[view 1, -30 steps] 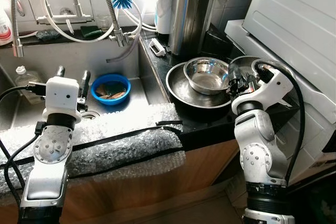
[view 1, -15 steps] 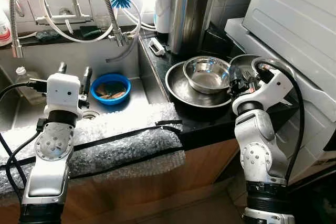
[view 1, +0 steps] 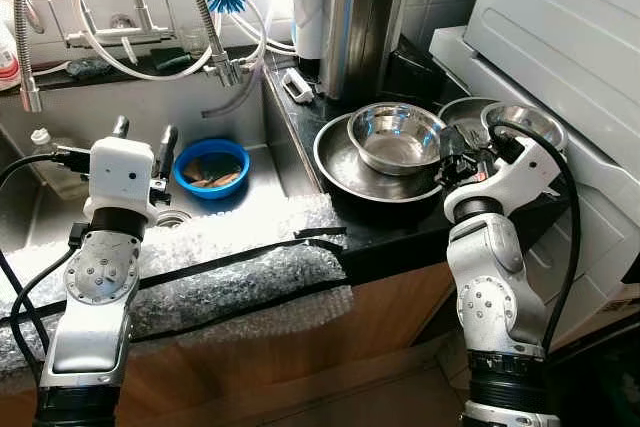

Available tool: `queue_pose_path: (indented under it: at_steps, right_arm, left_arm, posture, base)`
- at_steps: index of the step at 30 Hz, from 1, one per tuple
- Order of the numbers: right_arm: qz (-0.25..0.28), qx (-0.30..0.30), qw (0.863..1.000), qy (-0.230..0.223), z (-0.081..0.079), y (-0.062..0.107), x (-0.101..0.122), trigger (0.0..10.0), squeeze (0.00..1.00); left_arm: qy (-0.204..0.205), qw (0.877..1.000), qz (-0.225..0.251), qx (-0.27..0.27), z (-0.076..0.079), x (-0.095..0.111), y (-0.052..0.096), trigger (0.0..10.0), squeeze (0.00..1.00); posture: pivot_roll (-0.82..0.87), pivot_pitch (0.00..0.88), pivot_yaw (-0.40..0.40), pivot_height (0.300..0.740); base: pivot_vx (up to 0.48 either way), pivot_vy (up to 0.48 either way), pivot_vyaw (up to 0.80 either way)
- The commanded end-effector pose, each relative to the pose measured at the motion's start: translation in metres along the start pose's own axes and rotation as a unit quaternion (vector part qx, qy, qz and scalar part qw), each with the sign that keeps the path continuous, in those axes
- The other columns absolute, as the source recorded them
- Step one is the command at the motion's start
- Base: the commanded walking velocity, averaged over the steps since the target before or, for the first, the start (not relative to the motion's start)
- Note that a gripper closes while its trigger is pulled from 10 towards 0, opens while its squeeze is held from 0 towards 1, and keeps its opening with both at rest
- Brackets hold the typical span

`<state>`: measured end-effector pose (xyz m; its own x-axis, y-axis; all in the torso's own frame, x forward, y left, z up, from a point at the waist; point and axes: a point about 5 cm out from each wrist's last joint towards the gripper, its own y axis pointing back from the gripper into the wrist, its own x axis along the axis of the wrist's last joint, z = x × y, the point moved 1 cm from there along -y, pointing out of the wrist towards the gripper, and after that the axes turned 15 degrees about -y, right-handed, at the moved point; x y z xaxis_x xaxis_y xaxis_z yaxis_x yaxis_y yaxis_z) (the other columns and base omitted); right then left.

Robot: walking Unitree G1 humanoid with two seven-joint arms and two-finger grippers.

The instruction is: Kitchen organization

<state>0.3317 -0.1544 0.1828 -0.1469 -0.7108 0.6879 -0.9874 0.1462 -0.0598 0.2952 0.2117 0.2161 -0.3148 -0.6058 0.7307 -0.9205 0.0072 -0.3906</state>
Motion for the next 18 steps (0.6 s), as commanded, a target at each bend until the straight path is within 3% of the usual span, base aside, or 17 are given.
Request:
queue_pose_path:
  at_steps: [1,18]
  right_arm:
    - [0.015,0.002,1.000,0.002,-0.0022,0.0018,0.0052,10.0,0.00]
    - [0.025,0.000,1.000,0.003,-0.0020,0.0067,0.0059,10.0,0.00]
  left_arm:
    - [0.000,1.000,-0.001,-0.004,-0.0024,0.0001,-0.0024,10.0,0.00]
    - [0.001,1.000,0.003,-0.014,-0.0036,0.0025,-0.0038,10.0,0.00]
  posture:
    - [-0.08,0.032,0.007,0.727]
    - [-0.08,0.048,0.032,0.727]
  base:
    - [0.000,0.000,0.00]
    - [0.000,0.000,0.00]
